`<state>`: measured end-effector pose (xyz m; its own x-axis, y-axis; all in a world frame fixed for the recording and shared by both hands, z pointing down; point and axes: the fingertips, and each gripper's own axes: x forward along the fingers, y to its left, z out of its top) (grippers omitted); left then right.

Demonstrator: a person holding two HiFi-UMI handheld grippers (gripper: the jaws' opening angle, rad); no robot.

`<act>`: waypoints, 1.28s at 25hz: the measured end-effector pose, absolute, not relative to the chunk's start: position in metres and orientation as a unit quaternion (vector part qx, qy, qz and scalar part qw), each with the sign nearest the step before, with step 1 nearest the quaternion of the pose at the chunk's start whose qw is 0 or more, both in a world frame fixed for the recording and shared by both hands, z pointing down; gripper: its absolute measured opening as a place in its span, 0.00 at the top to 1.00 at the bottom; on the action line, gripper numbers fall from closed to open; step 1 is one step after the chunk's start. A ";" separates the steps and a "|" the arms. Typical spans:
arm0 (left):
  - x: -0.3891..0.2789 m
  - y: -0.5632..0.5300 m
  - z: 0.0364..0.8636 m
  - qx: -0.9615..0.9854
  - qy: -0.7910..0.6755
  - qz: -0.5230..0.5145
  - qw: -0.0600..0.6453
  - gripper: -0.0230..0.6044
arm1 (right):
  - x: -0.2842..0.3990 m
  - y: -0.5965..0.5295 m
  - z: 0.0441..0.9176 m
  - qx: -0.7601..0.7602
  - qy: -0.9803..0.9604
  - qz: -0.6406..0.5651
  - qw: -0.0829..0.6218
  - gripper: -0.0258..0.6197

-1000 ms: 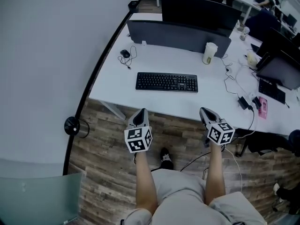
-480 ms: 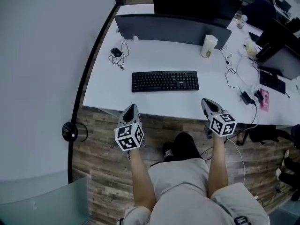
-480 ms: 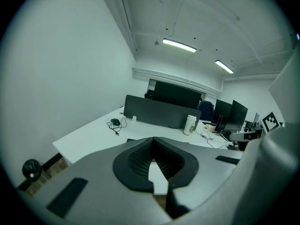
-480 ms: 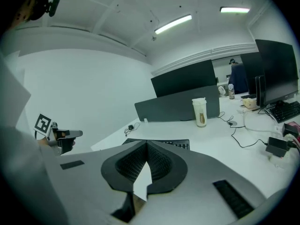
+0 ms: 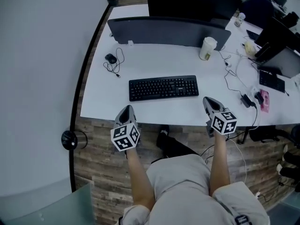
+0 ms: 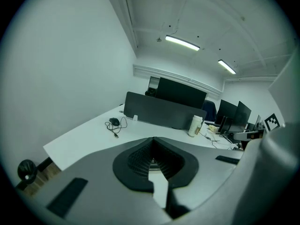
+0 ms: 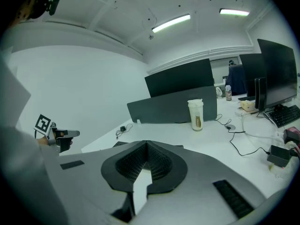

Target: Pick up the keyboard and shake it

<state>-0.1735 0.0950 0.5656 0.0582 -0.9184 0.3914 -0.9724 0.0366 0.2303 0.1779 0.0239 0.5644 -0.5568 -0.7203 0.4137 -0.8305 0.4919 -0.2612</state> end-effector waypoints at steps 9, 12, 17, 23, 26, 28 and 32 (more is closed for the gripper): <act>-0.196 0.026 0.565 0.713 -0.658 0.101 0.220 0.94 | 0.159 -0.037 0.568 0.452 -0.851 0.229 0.138 0.90; -0.206 0.007 0.574 0.731 -0.633 0.137 0.214 0.94 | 0.160 -0.049 0.589 0.441 -0.850 0.228 0.177 0.90; -0.226 -0.017 0.600 0.743 -0.602 0.151 0.251 0.94 | 0.178 -0.073 0.634 0.442 -0.834 0.257 0.208 0.90; -0.235 -0.042 0.645 0.735 -0.581 0.138 0.320 0.94 | 0.182 -0.106 0.669 0.434 -0.827 0.289 0.210 0.90; -0.241 -0.051 0.665 0.725 -0.575 0.116 0.361 0.94 | 0.188 -0.123 0.682 0.443 -0.817 0.308 0.202 0.90; -0.246 -0.052 0.679 0.718 -0.570 0.115 0.384 0.94 | 0.190 -0.128 0.692 0.444 -0.810 0.322 0.204 0.90; -0.251 -0.064 0.709 0.706 -0.556 0.125 0.420 0.94 | 0.195 -0.144 0.713 0.441 -0.802 0.331 0.229 0.90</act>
<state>-0.2508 -0.0642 0.7094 0.3498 -0.6803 0.6440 -0.8903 -0.0276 0.4544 0.1955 -0.1442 0.7130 -0.5060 -0.5567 0.6588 -0.8593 0.3914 -0.3293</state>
